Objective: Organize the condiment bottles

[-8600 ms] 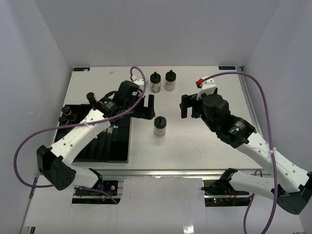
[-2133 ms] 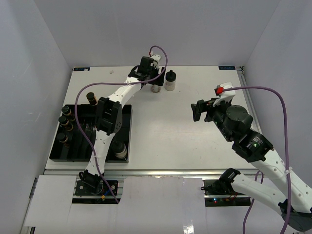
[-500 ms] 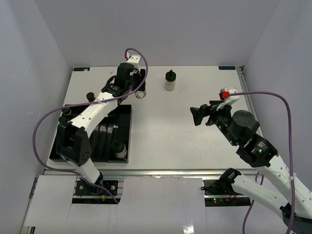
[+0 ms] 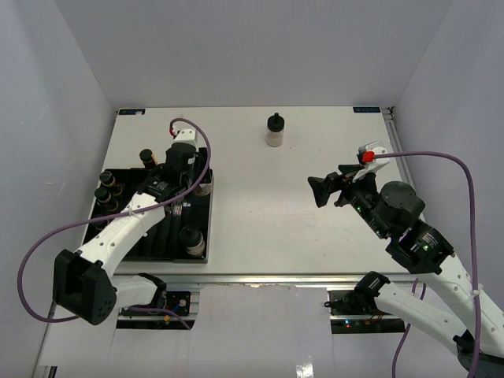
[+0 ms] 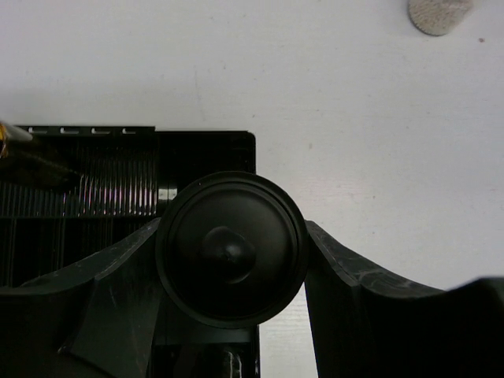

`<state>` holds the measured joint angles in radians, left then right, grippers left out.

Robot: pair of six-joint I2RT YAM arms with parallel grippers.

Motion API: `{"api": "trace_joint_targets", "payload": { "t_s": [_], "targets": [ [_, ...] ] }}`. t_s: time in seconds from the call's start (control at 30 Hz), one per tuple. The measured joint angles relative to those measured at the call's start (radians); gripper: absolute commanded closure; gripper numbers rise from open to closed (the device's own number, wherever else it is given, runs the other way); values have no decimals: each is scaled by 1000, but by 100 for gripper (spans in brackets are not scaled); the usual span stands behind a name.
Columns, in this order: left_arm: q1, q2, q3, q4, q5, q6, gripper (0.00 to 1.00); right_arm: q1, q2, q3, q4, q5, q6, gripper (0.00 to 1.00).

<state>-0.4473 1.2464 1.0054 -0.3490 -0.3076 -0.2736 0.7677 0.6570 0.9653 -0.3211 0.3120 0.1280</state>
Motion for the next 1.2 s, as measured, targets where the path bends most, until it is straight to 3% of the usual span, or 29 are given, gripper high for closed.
{"api": "trace_joint_targets", "payload": {
  "t_s": [0.4, 0.63, 1.03, 1.2],
  "targets": [
    [-3, -48, -116, -69, -118, -150, 100, 0, 4, -12, 3, -15, -1, 4],
    [-7, -102, -233, -72, -127, -227, 100, 0, 27, -35, 9, -27, -3, 4],
    [-35, -98, -273, -67, -142, -301, 99, 0, 38, -47, 18, -28, -5, 4],
    [-56, -80, -277, -74, -159, -321, 65, 0, 50, -47, 26, -31, -5, 4]
  ]
}}
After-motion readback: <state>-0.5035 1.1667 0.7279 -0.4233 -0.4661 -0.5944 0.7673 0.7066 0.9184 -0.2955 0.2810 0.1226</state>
